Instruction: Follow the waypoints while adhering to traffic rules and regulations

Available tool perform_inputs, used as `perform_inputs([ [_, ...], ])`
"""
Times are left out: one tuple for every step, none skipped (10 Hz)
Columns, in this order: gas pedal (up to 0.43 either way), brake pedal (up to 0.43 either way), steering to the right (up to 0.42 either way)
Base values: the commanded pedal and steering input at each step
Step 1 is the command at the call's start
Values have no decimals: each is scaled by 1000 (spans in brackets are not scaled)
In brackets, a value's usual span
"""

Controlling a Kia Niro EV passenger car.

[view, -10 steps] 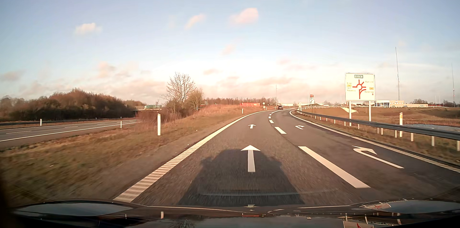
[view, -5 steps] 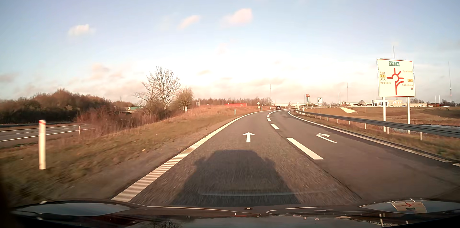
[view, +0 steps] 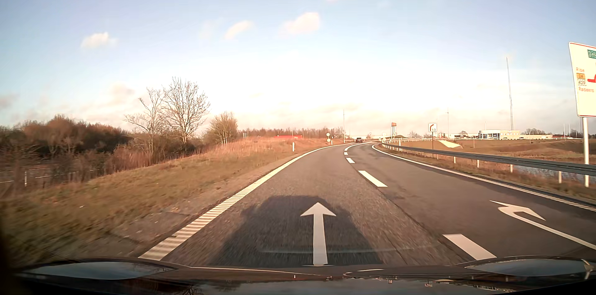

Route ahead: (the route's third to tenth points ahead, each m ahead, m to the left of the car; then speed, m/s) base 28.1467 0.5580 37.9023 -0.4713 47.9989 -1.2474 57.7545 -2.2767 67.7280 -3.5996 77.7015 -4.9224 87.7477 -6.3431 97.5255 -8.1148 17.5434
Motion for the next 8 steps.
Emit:
perform_inputs([
  [0, 0, 10],
  [0, 0, 10],
  [0, 0, 10],
  [0, 0, 10],
  [0, 0, 10],
  [0, 0, 10],
  [0, 0, 10],
  [0, 0, 10],
])
